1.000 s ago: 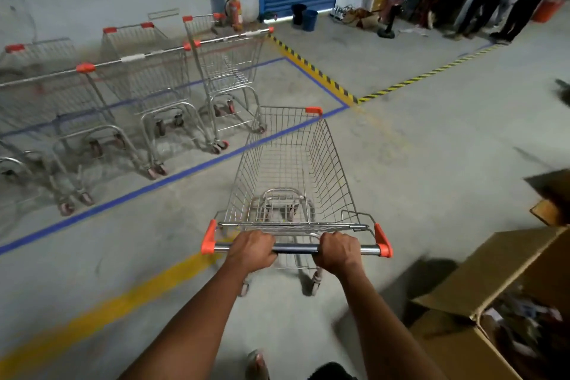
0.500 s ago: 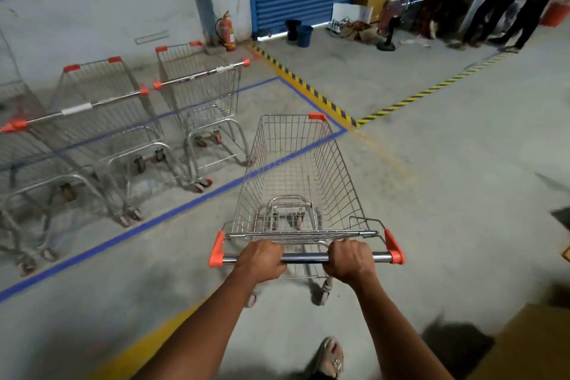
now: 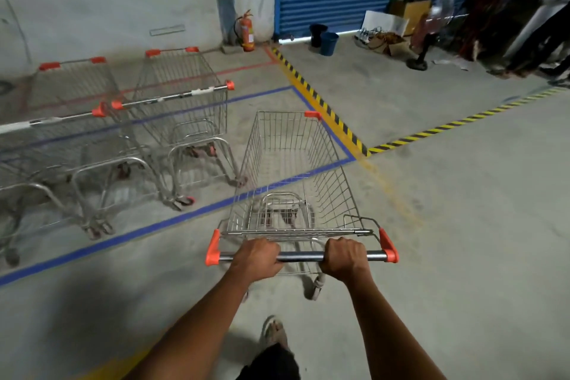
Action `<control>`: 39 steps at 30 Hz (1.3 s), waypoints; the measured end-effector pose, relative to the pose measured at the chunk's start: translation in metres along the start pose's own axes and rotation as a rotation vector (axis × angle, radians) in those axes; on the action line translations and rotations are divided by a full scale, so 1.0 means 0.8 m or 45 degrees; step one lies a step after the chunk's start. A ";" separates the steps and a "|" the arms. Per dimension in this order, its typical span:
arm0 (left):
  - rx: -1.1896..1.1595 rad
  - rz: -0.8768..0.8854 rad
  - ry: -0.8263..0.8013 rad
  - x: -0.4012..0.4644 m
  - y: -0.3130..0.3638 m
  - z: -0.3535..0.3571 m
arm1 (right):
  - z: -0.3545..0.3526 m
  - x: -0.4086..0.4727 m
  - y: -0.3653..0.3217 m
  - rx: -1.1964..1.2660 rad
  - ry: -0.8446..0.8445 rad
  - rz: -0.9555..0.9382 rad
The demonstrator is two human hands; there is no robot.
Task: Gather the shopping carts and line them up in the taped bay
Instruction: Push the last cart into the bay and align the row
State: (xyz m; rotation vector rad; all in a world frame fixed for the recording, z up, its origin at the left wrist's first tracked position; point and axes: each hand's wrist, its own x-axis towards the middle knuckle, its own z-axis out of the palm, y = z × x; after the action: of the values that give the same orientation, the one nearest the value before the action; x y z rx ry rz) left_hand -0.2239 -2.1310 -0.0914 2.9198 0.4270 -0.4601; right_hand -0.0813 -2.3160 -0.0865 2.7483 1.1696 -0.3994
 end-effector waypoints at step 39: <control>-0.025 -0.704 0.076 0.673 -0.128 -0.239 | -0.221 0.776 0.218 -0.122 0.088 -0.464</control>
State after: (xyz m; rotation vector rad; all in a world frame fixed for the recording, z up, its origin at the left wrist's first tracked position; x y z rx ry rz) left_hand 0.2897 -1.8595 -0.0954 2.7681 1.2478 -0.4258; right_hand 0.4914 -1.9704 -0.0954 2.4836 1.6662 -0.2755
